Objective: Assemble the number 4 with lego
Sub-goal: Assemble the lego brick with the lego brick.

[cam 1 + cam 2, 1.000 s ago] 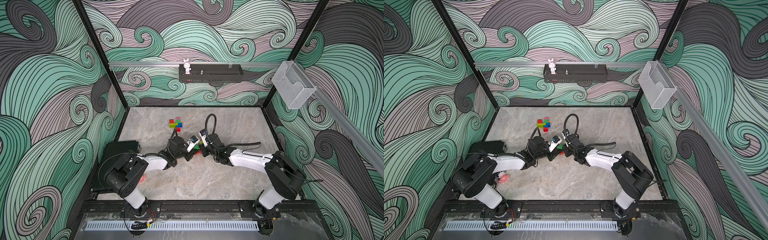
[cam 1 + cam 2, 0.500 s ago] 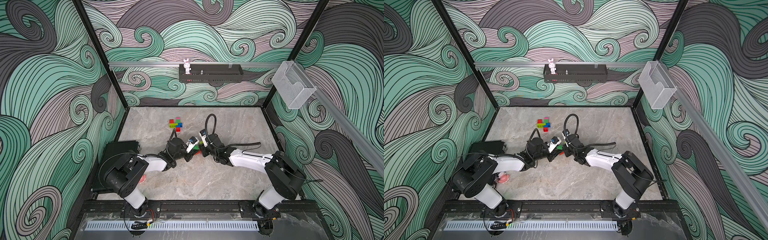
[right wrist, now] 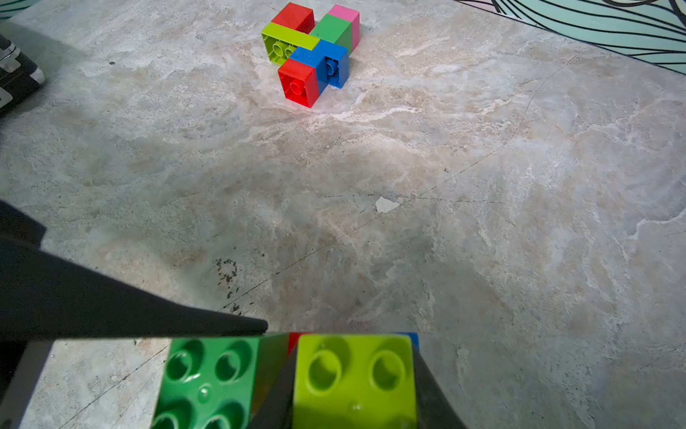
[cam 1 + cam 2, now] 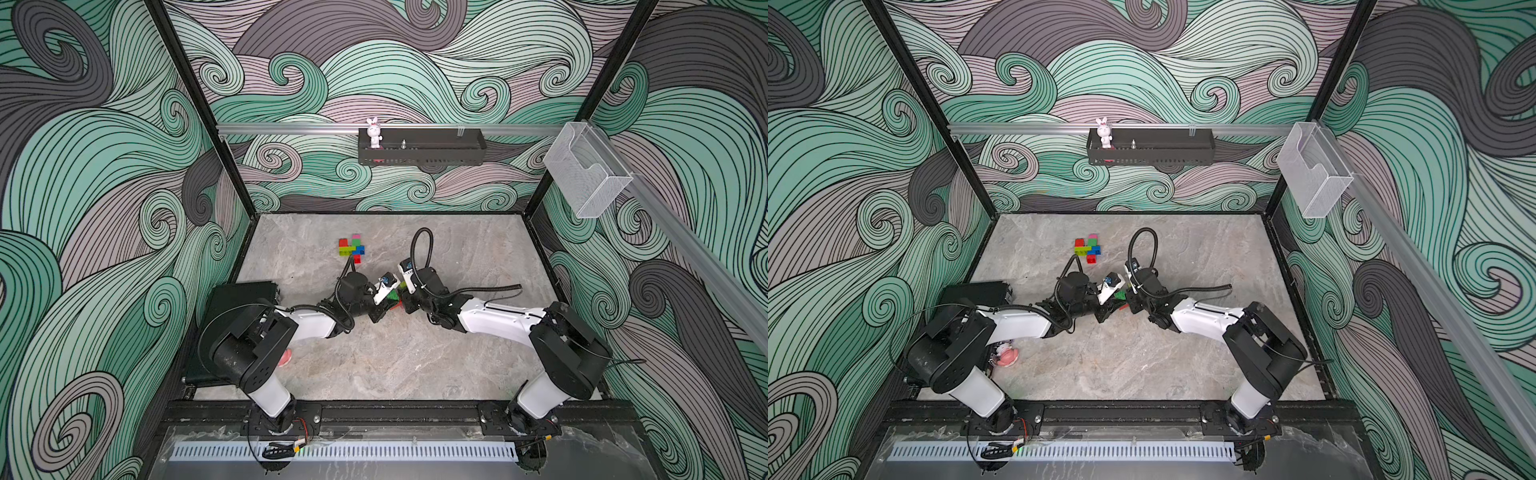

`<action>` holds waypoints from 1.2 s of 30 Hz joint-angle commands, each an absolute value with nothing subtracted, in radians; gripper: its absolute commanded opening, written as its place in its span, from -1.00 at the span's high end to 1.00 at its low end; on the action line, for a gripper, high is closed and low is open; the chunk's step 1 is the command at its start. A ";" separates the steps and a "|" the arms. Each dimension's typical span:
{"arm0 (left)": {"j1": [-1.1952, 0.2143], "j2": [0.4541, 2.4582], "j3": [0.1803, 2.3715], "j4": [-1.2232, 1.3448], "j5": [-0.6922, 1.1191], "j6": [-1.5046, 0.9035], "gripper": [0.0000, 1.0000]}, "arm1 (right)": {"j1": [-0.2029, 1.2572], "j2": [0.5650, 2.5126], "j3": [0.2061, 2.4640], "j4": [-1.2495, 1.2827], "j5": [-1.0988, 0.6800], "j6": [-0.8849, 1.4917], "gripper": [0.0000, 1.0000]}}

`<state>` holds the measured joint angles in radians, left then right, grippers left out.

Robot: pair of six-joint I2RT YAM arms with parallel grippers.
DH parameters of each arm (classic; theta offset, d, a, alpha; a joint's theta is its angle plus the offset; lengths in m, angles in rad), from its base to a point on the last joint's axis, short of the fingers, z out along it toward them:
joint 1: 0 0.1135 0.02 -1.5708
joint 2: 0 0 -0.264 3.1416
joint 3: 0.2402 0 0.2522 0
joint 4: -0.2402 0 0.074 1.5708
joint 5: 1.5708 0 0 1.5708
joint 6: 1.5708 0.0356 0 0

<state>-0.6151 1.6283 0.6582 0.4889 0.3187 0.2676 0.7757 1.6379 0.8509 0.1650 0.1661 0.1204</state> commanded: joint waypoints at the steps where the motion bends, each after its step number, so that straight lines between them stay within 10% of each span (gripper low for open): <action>1: -0.615 1.693 0.648 0.247 0.288 0.292 1.00 | 0.778 1.714 0.775 -0.066 0.123 0.134 1.00; 16: -0.615 1.712 0.697 0.117 0.287 0.248 1.00 | 0.778 1.721 0.740 -0.050 0.114 0.117 1.00; 25: -0.600 1.519 0.693 0.185 0.297 0.150 -0.40 | 0.778 1.727 0.732 -0.067 0.137 0.132 1.00; 36: -0.593 1.644 0.600 0.581 0.314 0.222 -0.41 | 0.778 1.745 0.765 -0.093 0.131 0.105 1.00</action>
